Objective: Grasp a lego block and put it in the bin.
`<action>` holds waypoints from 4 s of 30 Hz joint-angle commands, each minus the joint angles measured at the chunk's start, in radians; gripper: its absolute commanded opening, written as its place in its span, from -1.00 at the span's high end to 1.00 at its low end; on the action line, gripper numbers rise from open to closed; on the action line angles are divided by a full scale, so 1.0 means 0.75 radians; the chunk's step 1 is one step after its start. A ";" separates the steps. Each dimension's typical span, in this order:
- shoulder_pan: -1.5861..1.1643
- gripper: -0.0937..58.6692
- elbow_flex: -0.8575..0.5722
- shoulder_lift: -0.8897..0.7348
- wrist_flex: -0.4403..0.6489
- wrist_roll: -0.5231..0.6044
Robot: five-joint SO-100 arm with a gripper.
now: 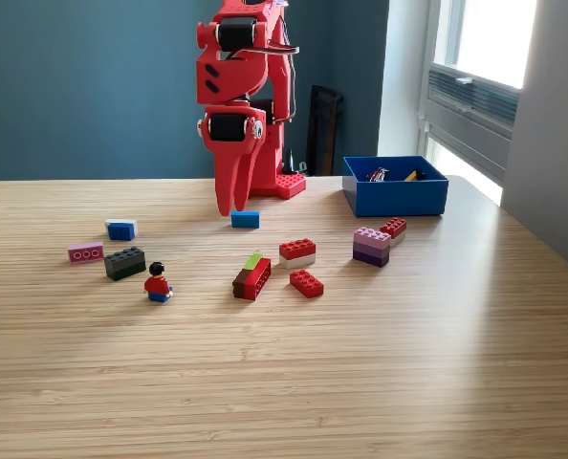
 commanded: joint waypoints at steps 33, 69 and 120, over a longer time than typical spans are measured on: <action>0.530 0.23 -0.333 -0.395 -0.290 -0.665; 0.520 0.06 -0.742 -0.892 -0.098 0.123; 0.497 0.30 -0.843 -0.900 -0.100 -0.096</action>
